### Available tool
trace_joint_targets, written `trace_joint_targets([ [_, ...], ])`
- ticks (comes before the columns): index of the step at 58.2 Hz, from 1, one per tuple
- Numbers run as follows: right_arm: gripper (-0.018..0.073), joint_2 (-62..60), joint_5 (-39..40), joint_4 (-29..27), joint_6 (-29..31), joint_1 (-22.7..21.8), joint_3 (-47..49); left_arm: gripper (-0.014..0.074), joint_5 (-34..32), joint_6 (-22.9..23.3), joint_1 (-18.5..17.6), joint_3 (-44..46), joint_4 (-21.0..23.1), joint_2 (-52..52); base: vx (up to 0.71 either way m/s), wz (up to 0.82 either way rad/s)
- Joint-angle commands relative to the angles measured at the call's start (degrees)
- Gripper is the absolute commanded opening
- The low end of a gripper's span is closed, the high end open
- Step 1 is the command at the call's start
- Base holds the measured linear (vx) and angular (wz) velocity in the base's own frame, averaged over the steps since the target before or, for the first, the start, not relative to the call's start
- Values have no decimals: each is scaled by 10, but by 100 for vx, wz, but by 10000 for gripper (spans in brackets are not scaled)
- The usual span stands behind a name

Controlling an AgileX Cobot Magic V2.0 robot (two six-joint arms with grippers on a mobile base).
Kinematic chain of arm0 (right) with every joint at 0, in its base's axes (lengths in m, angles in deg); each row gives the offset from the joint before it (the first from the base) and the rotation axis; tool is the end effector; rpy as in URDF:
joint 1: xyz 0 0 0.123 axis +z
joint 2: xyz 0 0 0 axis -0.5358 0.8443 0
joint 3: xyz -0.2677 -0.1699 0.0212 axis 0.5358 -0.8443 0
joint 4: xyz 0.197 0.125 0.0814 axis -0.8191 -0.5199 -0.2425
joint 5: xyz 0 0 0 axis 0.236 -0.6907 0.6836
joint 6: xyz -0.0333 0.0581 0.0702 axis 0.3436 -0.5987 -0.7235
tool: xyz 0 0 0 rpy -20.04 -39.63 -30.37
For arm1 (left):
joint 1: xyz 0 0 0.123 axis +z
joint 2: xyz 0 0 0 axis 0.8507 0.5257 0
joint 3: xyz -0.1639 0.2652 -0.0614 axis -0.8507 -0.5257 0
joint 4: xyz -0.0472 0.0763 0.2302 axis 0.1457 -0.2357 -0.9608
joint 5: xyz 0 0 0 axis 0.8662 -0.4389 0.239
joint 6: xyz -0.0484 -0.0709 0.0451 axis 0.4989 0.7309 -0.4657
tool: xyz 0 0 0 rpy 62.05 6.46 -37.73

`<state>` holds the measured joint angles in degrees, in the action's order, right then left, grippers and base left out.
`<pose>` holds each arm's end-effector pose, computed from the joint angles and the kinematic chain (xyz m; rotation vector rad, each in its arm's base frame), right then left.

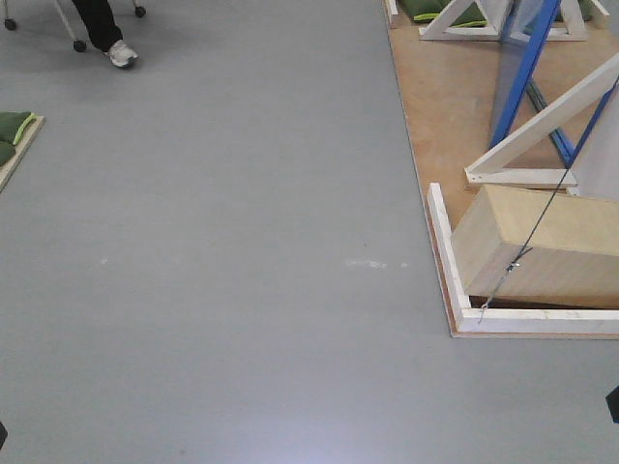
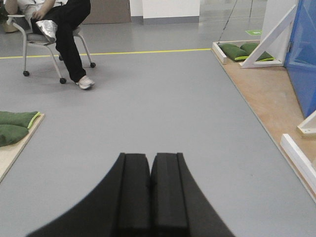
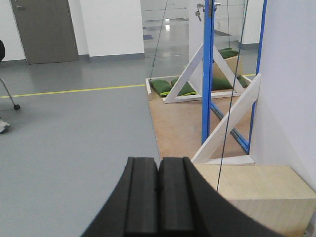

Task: Move to blue door and open it
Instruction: 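Drive the base forward toward the blue door beside the wooden platform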

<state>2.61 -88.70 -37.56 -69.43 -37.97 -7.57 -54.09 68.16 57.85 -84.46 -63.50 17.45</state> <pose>0.0243 -0.0046 0.1863 0.1404 1.6806 -0.0558 0.0230 0.0015 0.1791 0.0341 1.7686 0.0439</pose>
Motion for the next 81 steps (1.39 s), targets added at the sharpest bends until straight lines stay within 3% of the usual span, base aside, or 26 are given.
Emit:
trace_joint_targets([
  [1,11,-10,48,2,0,0,-2,73,-46,4,0,15,2,-10,44,-3],
  [81,11,-10,48,2,0,0,-2,73,-46,4,0,16,2,-9,46,-3],
])
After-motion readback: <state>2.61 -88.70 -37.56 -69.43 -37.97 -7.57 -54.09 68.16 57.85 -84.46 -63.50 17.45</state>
